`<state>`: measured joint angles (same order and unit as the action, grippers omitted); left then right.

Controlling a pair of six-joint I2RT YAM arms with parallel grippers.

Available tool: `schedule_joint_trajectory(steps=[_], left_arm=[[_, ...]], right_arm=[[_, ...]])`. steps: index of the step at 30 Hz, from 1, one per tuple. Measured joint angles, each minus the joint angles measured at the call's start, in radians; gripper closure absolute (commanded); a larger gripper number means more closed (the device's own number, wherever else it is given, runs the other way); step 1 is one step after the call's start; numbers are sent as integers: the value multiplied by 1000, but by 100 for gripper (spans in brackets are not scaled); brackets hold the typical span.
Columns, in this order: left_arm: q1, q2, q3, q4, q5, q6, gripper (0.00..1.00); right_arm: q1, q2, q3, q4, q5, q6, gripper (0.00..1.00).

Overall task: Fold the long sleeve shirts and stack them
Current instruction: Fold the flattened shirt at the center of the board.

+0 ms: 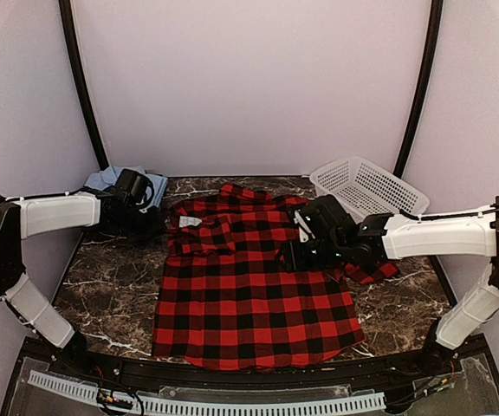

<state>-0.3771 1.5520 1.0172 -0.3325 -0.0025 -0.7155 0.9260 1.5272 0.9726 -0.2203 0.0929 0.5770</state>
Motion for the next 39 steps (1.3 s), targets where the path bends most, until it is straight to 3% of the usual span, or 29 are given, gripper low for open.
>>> schedule_joint_trajectory(steps=[16,18,24,28,39], left_arm=[[91,229,-27,257,228,9,53],[91,240,-31,270,238,8,57],[91,250,-31,306,274,0,87],[91,248,-31,315,293,0,100],[74,104,-10,306,335,24,100]], right_arm=[[0,11,24,-5,1,0,48],[0,11,24,-5,1,0,48],[0,11,24,-5,2,2,48],[0,11,24,-5,2,4,48],[0,21,30,7,-2,5,47]])
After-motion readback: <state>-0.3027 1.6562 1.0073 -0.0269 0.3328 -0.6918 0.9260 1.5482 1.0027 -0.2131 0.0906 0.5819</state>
